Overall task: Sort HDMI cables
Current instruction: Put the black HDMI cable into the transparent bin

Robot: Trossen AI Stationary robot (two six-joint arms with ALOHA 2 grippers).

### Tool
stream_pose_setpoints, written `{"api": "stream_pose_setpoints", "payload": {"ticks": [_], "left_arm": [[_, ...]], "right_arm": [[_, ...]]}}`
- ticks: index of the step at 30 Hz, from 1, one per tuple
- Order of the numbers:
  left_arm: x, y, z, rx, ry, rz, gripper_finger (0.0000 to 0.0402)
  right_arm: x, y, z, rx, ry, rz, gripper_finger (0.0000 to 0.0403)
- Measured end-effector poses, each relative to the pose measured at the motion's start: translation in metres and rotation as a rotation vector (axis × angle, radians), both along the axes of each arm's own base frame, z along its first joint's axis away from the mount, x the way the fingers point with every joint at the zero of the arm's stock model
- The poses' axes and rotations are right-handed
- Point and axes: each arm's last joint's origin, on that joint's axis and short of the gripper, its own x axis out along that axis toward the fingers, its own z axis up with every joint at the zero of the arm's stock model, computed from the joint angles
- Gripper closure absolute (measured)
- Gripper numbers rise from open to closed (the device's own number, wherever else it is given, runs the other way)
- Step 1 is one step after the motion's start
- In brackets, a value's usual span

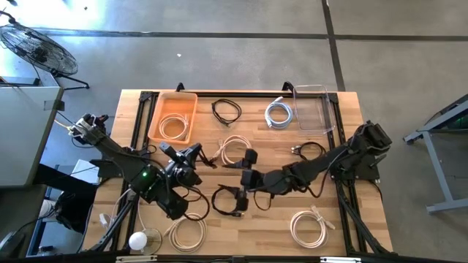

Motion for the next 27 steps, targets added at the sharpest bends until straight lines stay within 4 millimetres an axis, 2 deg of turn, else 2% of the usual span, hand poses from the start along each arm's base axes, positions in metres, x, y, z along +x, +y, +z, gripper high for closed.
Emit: {"api": "stream_pose_setpoints", "payload": {"ticks": [14, 23, 27], "left_arm": [[0.001, -0.001, 0.001, -0.010, -0.015, 0.001, 0.0398], [0.001, -0.001, 0.001, -0.010, -0.016, 0.001, 0.0398], [0.001, -0.001, 0.001, -0.010, -0.016, 0.002, 0.0398]], "right_arm": [[0.008, -0.017, 0.005, 0.055, -0.058, 0.003, 0.0128], [0.015, -0.031, 0.009, 0.055, -0.084, 0.117, 0.0128], [0.016, -0.036, 0.009, 0.054, -0.090, 0.116, 0.0128]]}}
